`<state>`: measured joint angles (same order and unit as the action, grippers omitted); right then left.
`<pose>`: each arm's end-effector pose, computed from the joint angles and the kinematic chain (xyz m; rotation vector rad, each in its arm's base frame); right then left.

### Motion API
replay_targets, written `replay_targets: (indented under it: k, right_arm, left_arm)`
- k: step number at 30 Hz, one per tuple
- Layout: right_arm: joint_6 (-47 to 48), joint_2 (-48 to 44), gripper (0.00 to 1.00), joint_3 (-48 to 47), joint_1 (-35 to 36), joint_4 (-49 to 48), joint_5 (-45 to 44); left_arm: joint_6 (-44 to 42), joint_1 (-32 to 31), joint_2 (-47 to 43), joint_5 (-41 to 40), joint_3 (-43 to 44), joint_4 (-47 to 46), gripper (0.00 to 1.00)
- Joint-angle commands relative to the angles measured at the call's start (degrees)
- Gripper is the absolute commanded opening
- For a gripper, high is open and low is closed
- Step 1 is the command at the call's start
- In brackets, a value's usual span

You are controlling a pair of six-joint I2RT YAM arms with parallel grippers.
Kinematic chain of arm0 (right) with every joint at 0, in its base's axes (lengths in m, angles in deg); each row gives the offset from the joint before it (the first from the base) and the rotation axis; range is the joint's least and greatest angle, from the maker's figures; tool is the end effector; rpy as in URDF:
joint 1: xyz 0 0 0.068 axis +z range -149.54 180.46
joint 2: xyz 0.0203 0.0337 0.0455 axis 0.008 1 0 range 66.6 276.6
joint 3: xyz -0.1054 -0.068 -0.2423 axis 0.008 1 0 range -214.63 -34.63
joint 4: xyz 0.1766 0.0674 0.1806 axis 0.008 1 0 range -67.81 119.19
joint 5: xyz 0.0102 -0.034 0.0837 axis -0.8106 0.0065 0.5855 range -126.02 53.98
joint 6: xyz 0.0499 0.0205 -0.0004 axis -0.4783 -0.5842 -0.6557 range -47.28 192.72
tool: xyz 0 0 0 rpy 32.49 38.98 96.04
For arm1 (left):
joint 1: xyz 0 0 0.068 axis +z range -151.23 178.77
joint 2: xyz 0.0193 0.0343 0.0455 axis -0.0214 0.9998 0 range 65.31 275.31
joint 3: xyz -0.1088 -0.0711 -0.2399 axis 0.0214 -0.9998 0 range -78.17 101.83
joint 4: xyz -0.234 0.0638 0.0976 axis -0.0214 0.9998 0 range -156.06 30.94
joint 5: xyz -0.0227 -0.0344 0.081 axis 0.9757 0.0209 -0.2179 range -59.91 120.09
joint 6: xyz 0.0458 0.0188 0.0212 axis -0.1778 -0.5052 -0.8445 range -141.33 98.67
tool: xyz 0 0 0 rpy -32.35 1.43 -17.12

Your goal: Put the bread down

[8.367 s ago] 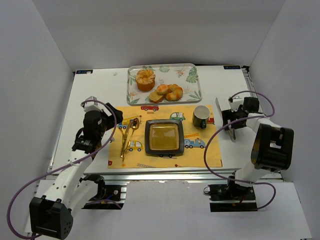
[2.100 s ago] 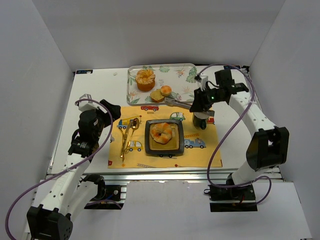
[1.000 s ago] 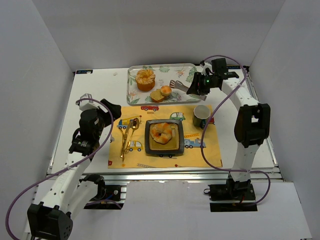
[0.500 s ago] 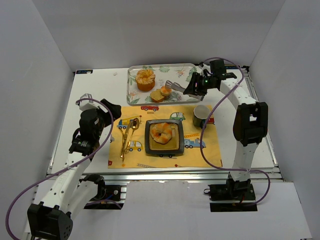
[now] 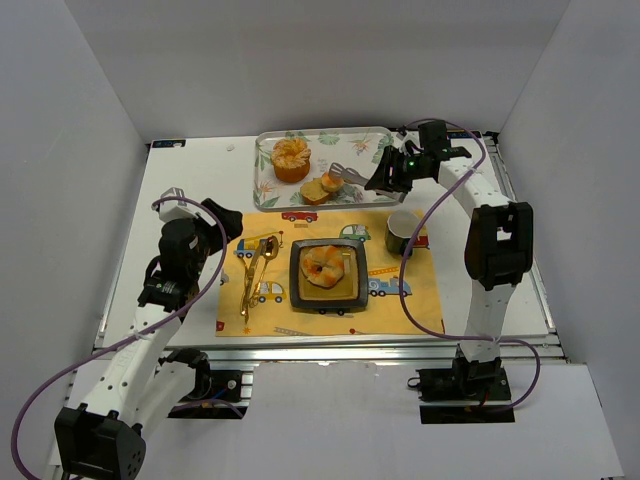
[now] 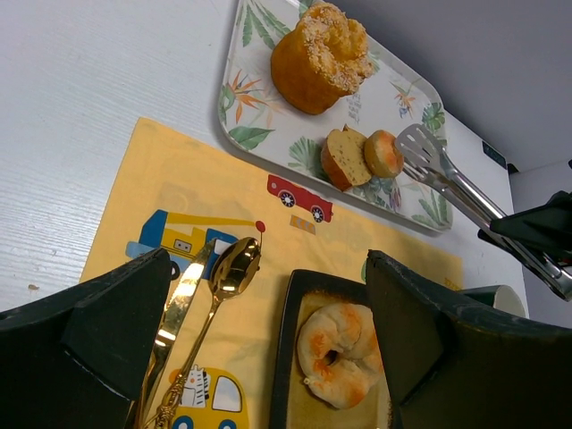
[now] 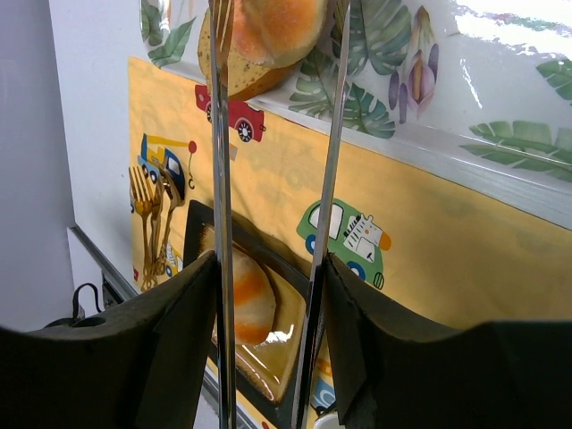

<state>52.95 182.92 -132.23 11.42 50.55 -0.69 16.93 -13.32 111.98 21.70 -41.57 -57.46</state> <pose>0.4462 0.1073 0.2529 -0.1152 2.4165 0.9870 0.1907 -0.0356 0.2869 -0.5320 1.8441 -0.4580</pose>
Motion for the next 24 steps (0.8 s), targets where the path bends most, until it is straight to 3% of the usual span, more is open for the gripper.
replay_targets:
  k: [1,12,15,19,24]
  right_arm:
    - [-0.6,0.3,0.54,0.3,-0.1,-1.4,1.1]
    - [-1.5,1.2,0.5,1.6,0.5,-1.6,2.3]
    - [-1.8,1.4,0.42,1.7,0.5,-1.7,2.8]
    - [-1.9,1.0,0.23,1.6,0.4,-2.3,3.7]
    - [-1.9,0.0,0.12,1.5,-0.4,-3.3,5.9]
  left_arm:
    - [0.1,0.2,-0.3,-0.4,2.2,0.0,0.98]
    - [0.1,0.3,0.1,-0.2,2.8,0.0,0.98]
    - [0.1,0.3,0.0,-0.3,2.9,0.2,0.98]
    - [0.1,0.2,-0.4,-0.5,3.0,0.5,0.98]
    - [0.1,0.2,-0.7,-0.6,3.0,0.6,0.98]
